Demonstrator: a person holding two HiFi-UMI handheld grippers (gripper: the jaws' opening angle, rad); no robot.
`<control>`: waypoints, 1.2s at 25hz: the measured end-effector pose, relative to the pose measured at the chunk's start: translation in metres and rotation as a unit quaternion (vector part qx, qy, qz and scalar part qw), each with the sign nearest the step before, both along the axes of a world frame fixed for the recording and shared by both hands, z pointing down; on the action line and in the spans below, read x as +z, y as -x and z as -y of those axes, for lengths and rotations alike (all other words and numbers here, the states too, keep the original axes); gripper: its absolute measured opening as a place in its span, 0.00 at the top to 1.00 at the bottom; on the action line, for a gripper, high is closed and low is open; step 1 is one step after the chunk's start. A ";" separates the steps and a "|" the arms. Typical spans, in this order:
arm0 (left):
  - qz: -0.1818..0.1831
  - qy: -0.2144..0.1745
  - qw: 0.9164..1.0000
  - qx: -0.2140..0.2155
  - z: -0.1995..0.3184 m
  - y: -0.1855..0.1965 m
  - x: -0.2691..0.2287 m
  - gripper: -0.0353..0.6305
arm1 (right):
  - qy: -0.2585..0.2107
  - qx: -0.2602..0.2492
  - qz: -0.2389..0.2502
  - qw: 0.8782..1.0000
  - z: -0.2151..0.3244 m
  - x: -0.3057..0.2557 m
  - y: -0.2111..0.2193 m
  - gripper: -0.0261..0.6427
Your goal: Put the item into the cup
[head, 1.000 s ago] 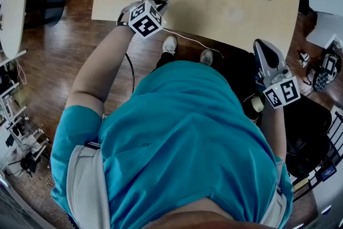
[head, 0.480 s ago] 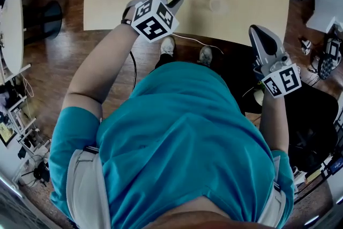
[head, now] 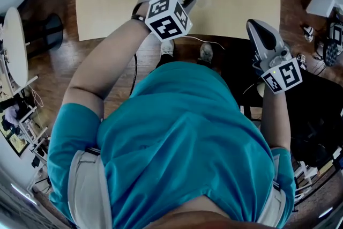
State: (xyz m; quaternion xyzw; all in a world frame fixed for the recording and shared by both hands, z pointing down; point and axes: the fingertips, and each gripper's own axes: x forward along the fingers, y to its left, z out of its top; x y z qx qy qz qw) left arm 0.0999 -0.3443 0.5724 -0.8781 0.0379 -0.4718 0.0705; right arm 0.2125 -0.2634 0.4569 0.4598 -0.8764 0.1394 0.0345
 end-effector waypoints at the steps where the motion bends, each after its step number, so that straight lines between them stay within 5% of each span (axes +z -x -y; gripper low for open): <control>1: 0.004 0.000 1.000 0.005 -0.001 -0.005 0.002 0.91 | 0.000 0.003 0.002 1.000 -0.002 0.000 -0.004 0.96; 14: 0.040 0.010 0.999 0.021 -0.006 -0.020 0.034 0.91 | 0.004 0.018 0.011 1.000 -0.012 0.008 -0.017 0.96; 30: 0.033 0.011 0.999 0.012 -0.005 -0.022 0.034 0.83 | 0.001 0.014 0.013 1.000 -0.014 0.007 -0.016 0.96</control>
